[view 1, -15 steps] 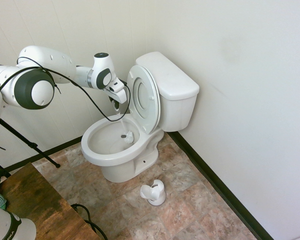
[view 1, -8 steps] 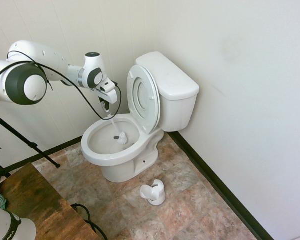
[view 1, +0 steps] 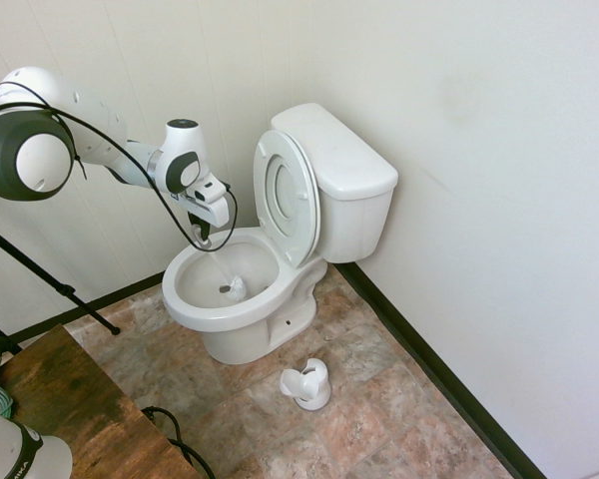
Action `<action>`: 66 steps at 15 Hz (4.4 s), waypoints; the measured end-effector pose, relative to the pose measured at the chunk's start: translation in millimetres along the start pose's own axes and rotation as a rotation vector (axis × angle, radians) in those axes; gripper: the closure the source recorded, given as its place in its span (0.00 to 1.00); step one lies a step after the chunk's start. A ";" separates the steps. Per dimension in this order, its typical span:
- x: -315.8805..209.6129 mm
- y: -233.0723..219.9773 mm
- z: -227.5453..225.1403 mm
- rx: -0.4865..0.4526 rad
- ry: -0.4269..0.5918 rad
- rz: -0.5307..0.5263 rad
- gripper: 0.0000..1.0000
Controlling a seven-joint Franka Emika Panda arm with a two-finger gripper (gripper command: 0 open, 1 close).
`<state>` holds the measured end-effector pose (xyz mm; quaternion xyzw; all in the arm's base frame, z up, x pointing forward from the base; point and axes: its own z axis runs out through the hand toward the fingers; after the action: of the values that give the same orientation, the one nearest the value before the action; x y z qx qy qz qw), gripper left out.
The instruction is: Clean the toilet
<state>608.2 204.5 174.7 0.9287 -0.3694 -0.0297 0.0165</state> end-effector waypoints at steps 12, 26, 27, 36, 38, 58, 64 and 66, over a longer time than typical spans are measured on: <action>118.0 87.9 -18.5 0.074 -0.018 0.168 1.00; 90.1 -55.9 -28.4 0.104 0.029 0.091 1.00; 87.5 -57.4 -30.7 0.103 0.028 0.088 1.00; 39.3 -6.0 -143.5 0.058 0.047 0.027 1.00; 37.2 22.3 -183.5 0.089 0.062 0.033 1.00; 181.6 268.6 -192.9 0.067 0.065 0.383 1.00; 202.5 278.7 -106.6 0.038 -0.026 0.400 1.00; 214.2 277.0 -80.4 0.031 -0.054 0.408 1.00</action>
<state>579.2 -143.2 260.3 0.8335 -0.5507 -0.0448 -0.0017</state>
